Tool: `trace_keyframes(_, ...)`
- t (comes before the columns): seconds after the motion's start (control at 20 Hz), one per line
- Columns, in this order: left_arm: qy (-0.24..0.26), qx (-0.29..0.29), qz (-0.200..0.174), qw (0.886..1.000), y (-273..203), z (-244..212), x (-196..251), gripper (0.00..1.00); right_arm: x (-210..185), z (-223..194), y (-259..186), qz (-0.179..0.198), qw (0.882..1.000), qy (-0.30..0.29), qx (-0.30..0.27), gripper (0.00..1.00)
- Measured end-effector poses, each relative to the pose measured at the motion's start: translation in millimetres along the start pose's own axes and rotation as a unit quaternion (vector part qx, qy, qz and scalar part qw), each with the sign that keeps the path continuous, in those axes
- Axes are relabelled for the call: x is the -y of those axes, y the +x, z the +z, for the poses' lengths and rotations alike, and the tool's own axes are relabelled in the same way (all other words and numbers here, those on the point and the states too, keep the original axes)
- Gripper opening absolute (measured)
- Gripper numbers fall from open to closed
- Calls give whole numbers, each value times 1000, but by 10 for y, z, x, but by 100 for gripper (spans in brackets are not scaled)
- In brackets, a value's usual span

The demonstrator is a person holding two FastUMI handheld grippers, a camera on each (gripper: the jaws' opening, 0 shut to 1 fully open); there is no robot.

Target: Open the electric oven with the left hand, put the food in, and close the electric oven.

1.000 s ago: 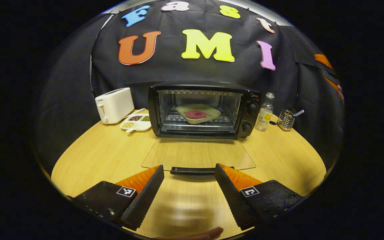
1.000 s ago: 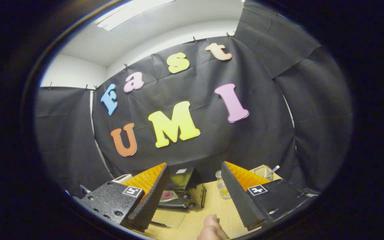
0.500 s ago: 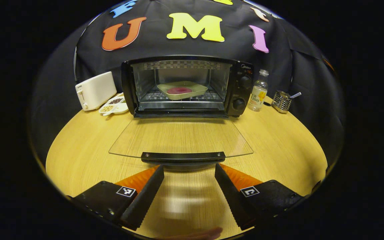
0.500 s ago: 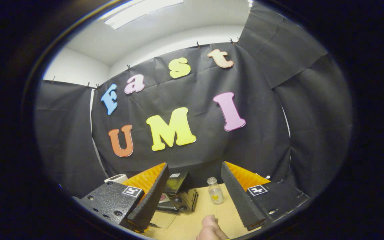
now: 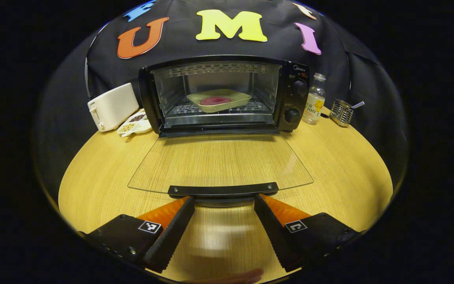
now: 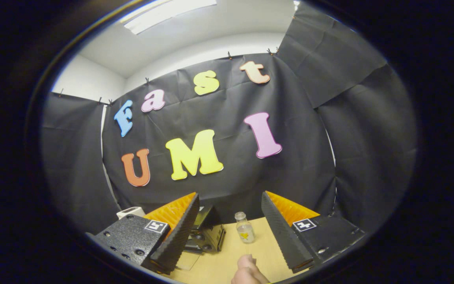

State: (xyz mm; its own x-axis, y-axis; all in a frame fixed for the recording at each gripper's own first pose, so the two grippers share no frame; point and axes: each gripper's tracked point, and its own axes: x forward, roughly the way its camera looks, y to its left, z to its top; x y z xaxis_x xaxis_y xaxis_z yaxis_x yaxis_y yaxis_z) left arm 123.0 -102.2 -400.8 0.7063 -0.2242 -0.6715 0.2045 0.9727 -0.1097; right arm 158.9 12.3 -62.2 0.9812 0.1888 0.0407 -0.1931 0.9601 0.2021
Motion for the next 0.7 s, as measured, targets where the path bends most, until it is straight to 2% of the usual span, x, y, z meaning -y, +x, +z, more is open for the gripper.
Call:
trace_keyframes(0.05, -1, 0, 0, 1000, 0, 5, 1, 98, 4, -21, 2, 0, 1000, 1, -3, 100)
trace_keyframes(0.1, -2, -1, 0, 1000, -6, 10, -2, 98, -4, -32, 8, 2, 1000, 3, -6, 95)
trace_keyframes(0.7, -1, 17, 6, 1000, -142, 253, 17, 97, 30, 44, -11, -5, 1000, -17, 4, 94)
